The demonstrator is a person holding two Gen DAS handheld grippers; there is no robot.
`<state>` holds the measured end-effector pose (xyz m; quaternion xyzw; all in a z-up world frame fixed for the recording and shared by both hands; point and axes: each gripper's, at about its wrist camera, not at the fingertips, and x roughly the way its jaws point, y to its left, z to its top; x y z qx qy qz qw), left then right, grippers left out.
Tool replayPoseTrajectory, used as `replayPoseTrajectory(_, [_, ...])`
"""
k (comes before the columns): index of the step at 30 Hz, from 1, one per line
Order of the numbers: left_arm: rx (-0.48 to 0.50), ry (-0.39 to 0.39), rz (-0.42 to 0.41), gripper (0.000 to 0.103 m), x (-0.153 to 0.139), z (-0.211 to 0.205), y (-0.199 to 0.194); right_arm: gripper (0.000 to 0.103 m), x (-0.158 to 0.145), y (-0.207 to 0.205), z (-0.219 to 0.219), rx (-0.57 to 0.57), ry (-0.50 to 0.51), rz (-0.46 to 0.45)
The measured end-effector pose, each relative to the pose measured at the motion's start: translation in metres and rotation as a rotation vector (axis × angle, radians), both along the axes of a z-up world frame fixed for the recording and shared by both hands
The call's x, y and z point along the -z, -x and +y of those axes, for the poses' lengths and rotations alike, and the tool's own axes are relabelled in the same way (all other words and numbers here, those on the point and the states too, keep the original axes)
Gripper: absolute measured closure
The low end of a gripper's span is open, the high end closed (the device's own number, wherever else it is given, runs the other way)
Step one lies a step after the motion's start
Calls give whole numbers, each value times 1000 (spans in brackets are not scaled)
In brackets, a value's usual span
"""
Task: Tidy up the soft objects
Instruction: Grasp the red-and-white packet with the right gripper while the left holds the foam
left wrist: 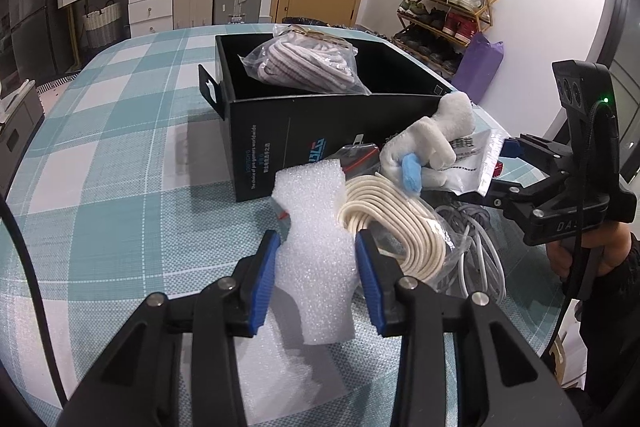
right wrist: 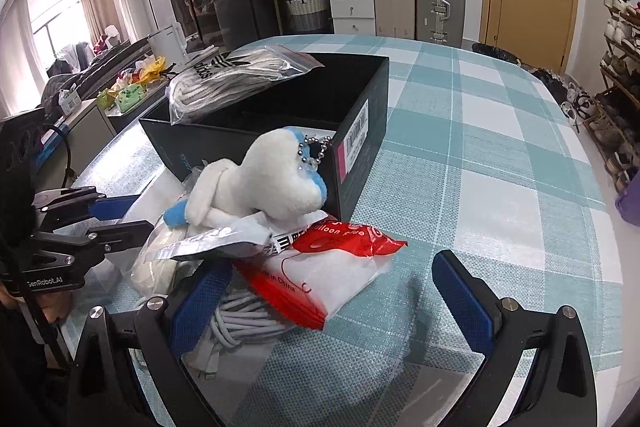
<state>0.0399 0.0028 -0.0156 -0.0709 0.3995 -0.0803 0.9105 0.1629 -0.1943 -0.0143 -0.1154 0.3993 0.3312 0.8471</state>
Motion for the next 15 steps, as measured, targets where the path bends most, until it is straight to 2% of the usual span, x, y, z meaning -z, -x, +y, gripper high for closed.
replayPoseTrajectory(3, [-1,0,0,66,0,0,0,6,1,0,2,-10,1,0])
replayPoseTrajectory(5, [-2,0,0,66,0,-1,0,16,1,1,3,-19,-3,4])
replayPoseTrajectory(9, [-2,-1,0,65,0,0,0,22,-2,4,2,-32,-13,-7])
replayPoseTrajectory(11, [-2,-1,-1,66,0,-1,0,29,-3,6,1,-36,-17,-12])
replayPoseTrajectory(15, [-3,-1,-1,65,0,0,-1,34,-5,8,-3,-39,-27,-21])
